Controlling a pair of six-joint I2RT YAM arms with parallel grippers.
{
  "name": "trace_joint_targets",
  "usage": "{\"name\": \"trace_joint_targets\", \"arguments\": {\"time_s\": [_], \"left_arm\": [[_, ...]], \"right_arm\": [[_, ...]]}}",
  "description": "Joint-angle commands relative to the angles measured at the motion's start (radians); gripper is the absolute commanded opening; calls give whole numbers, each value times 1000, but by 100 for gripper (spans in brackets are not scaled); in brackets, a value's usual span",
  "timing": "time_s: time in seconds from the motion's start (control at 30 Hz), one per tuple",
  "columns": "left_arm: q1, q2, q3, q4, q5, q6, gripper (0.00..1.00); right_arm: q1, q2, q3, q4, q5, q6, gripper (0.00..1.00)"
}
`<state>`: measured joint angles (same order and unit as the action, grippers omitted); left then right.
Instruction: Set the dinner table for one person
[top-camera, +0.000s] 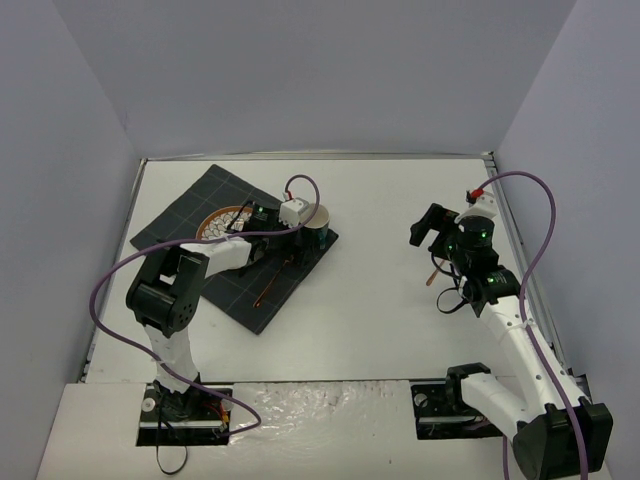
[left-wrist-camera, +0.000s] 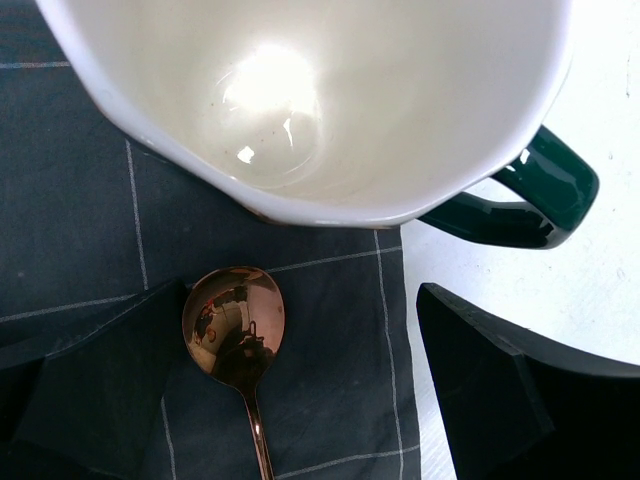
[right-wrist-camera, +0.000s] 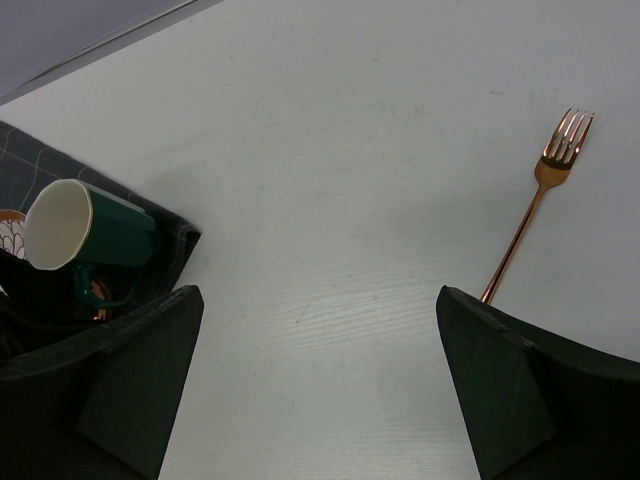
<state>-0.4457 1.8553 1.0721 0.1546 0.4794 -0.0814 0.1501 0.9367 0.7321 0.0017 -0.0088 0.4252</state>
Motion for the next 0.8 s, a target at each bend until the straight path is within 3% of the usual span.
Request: {"name": "trace_joint_targets", "arguments": {"time_s": [0.0, 0.53, 0.67, 0.77], "left_arm": [[-10, -24, 49, 20, 33, 17, 97], [-10, -149, 64, -93, -70, -10, 97], [-11, -239, 77, -208, -156, -69, 97], [-10, -325, 91, -313, -301, -113, 97]], "right_arm": [[-7, -12, 4, 75, -16, 3, 99], [-9, -1, 18, 71, 76, 26, 100], [-19, 46, 53, 47, 133, 55, 99], [-76, 136, 79, 5, 181, 106, 94]]}}
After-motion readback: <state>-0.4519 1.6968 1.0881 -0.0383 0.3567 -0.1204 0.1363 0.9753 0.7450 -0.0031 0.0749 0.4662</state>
